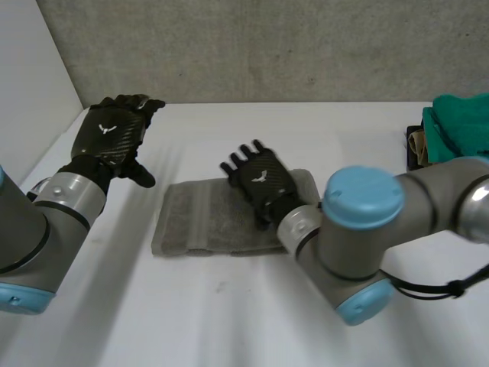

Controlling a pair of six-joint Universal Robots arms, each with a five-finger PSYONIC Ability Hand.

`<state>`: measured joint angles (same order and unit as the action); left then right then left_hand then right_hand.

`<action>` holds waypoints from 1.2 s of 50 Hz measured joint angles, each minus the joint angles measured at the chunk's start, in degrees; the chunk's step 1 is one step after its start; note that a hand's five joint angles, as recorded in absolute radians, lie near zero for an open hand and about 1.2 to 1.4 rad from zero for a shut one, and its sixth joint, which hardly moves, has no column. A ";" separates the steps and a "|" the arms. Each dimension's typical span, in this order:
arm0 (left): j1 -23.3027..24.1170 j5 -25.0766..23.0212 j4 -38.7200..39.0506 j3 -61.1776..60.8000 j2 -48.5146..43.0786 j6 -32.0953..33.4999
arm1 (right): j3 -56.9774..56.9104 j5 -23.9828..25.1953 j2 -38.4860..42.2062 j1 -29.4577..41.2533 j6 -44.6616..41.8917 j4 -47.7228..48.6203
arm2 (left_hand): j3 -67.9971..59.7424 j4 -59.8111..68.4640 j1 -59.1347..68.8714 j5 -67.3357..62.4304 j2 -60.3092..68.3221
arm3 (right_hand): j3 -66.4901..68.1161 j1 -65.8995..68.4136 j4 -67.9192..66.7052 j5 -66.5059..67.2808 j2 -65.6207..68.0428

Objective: Fold the laundry.

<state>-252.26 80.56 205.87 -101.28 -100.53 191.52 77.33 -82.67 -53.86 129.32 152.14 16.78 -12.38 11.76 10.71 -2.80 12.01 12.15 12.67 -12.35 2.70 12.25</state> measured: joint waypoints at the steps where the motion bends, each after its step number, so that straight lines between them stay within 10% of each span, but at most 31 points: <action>1: 0.25 0.00 0.06 0.09 -0.09 -0.01 | 0.19 -0.03 -0.48 -0.45 1.58 -0.83 | 0.00 0.00 0.00 0.00 0.00 | 0.00 0.00 0.00 0.00 0.00; 9: 3.62 0.03 1.13 0.28 -1.71 -0.05 | 2.89 -0.68 -1.20 -7.23 11.00 -10.61 | 0.00 0.00 0.00 0.00 0.00 | 1.81 1.50 -1.77 1.50 1.75; 15: 4.18 0.03 1.39 0.01 -2.36 -0.02 | 4.60 -2.90 0.66 -11.84 8.49 -11.62 | 0.00 0.00 0.00 0.00 0.00 | 37.44 37.59 -35.83 35.56 38.20; 17: 4.20 0.04 1.42 -0.06 -2.50 -0.01 | 6.38 -5.50 0.78 -14.40 5.94 -9.37 | 0.00 0.00 0.00 0.00 0.00 | 54.45 48.82 -54.29 52.62 54.88; 25: 4.21 0.13 1.33 -0.26 -2.01 -0.01 | 14.82 -11.22 -8.25 -16.79 -5.14 7.48 | 0.00 0.00 0.00 0.00 0.00 | 55.89 48.82 -56.20 53.73 55.03; 35: 4.62 0.62 1.18 -0.57 -0.76 -0.09 | 18.28 5.95 -9.77 -2.48 -18.54 14.40 | 0.00 0.00 0.00 0.00 0.00 | 56.01 49.05 -56.27 54.78 55.03; 38: 4.88 0.81 0.99 -0.63 -0.74 -0.18 | 18.17 11.91 -6.83 0.87 -19.14 13.73 | 0.00 0.00 0.00 0.00 0.00 | 51.73 46.88 -51.69 50.96 51.34; 44: 6.01 1.03 0.57 -0.28 -0.75 -1.71 | 17.49 12.08 -3.57 2.36 -18.58 9.66 | 0.00 0.00 0.00 0.00 0.00 | 3.31 1.36 -3.27 3.31 2.43; 60: 17.82 7.50 -9.99 12.70 -7.00 -6.64 | 12.01 2.73 -14.86 -9.00 12.71 -4.67 | 0.00 0.00 0.00 0.00 0.00 | 0.03 -0.01 0.00 0.20 0.04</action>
<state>-234.44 88.07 195.88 -88.58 -107.53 184.89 89.34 -79.94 -68.72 120.32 164.85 12.11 -12.38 11.76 10.71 -2.80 12.01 12.18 12.65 -12.36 2.89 12.29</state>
